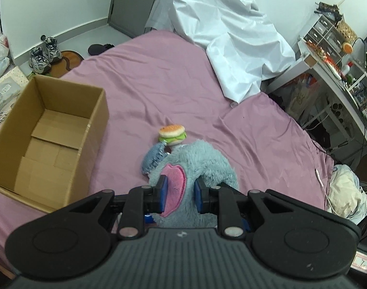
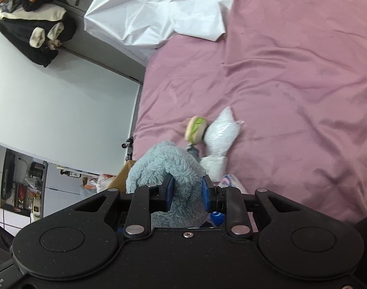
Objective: Organize soft objects
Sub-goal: 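Lift the grey plush toy with the left gripper over the cardboard box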
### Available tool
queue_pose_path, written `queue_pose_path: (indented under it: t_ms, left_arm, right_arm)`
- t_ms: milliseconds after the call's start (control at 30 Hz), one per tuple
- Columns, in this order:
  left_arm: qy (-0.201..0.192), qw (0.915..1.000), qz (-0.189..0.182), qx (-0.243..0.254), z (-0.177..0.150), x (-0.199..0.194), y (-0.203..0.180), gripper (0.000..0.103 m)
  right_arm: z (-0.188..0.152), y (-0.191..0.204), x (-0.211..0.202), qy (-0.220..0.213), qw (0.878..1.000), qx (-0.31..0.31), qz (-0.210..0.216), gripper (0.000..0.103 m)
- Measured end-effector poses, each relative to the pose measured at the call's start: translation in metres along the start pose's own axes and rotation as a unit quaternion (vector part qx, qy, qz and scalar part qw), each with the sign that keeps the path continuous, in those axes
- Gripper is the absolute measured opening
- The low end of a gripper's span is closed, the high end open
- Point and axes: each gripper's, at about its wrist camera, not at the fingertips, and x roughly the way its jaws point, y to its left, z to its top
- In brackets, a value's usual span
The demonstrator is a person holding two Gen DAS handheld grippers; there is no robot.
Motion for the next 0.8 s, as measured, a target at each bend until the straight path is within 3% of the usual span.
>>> queue_pose_path:
  t_ms: [800]
  left_arm:
    - [-0.043,0.9984,-0.003,-0.035,0.025,-0.047,0.068,0.021]
  right_arm:
    - [-0.031,0.079,0.018,-0.003,0.997,-0.069,0.022,0.024]
